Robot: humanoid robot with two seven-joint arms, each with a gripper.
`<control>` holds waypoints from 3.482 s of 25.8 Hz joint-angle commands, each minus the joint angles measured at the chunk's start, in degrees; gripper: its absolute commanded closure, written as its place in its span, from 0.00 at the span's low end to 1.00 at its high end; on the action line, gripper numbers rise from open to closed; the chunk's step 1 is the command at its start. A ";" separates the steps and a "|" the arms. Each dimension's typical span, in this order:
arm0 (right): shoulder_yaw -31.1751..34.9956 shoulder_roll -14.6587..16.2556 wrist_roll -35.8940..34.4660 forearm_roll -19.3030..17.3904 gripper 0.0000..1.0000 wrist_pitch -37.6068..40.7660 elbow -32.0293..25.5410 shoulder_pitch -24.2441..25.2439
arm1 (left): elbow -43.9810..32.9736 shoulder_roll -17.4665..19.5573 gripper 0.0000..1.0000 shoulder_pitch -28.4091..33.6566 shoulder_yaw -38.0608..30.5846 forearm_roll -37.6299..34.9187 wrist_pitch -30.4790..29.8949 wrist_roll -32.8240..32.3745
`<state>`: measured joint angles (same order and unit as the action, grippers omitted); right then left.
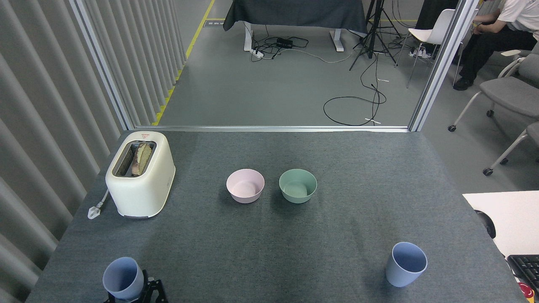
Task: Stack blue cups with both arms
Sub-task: 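Slide the held blue cup toward the table center with the left gripper, then release the blue cup and withdraw the left gripper, then reach the right gripper to the other blue cup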
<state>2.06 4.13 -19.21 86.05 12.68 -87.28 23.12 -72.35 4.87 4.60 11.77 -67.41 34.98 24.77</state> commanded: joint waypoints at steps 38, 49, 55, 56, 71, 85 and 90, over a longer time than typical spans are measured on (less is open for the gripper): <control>0.14 0.09 -0.66 0.00 0.00 -0.29 0.18 0.18 | 13.82 -6.62 0.03 -14.09 26.64 -9.67 -17.58 0.28; -0.03 0.09 -0.75 -0.09 0.00 -0.29 0.35 0.18 | 12.15 -6.45 0.00 -11.02 26.37 -8.35 -16.97 0.19; -0.12 0.00 -0.75 0.00 0.00 -0.37 0.44 0.00 | 4.76 -4.34 0.00 -3.81 24.79 -8.53 -16.79 0.19; -0.12 0.00 -0.75 0.00 0.00 -0.29 0.44 0.00 | 3.45 -3.90 0.00 -2.67 24.53 -8.53 -16.79 0.28; 2.60 0.00 -0.31 0.09 0.00 -0.99 2.29 -0.88 | -15.89 -1.09 0.00 16.93 7.39 -8.61 -16.70 0.54; 8.14 3.78 1.36 0.61 0.00 -5.47 10.37 -10.81 | -15.01 1.11 0.00 15.79 5.72 -8.35 -17.05 0.54; 8.14 5.54 2.07 0.61 0.00 -5.65 13.18 -14.94 | -14.22 1.20 0.00 15.79 5.37 -8.44 -17.05 0.54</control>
<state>10.18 9.00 -17.51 86.66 7.13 -75.68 10.56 -86.98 6.05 20.39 17.35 -75.82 17.87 25.31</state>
